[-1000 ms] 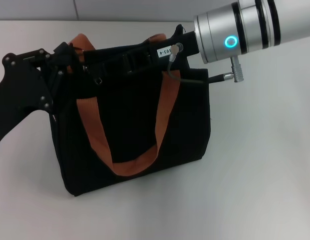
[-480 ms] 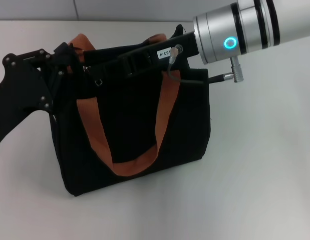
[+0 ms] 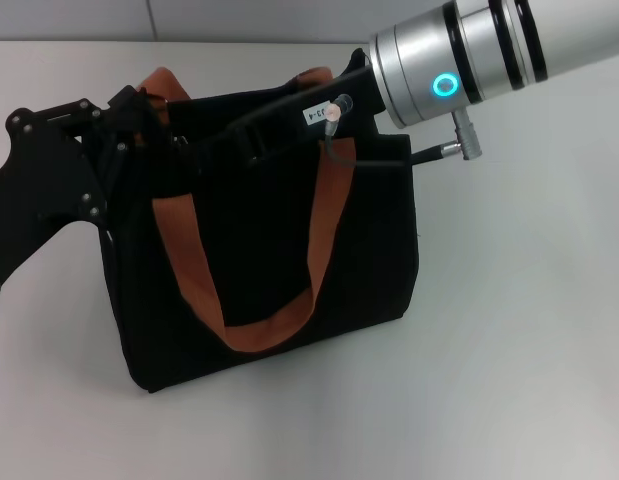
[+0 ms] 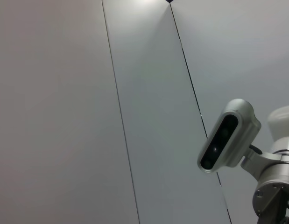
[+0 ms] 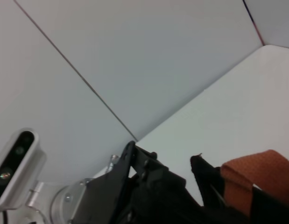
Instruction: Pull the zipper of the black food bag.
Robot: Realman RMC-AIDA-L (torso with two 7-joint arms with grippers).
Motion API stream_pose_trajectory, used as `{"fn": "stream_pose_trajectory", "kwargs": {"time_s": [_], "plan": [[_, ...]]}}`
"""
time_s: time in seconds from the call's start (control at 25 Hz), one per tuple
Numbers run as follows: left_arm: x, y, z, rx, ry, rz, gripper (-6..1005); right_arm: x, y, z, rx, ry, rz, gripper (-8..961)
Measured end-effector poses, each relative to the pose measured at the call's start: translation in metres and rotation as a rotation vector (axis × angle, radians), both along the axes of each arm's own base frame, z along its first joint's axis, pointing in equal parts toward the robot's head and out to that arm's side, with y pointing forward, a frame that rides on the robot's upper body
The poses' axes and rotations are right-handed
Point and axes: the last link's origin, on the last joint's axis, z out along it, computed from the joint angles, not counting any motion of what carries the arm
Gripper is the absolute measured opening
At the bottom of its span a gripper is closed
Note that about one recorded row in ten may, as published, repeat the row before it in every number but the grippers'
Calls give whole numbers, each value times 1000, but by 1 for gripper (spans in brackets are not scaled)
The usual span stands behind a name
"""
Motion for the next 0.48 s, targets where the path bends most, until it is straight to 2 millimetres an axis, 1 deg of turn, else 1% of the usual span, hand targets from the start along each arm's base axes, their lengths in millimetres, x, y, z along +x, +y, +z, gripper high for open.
{"fn": "stream_pose_trajectory", "kwargs": {"time_s": [0.32, 0.48], "plan": [[-3, -1, 2, 10, 1, 18, 21, -1, 2, 3, 46, -67, -30, 1], [-6, -1, 4, 23, -1, 32, 21, 3, 1, 9, 83, -79, -44, 1]]}}
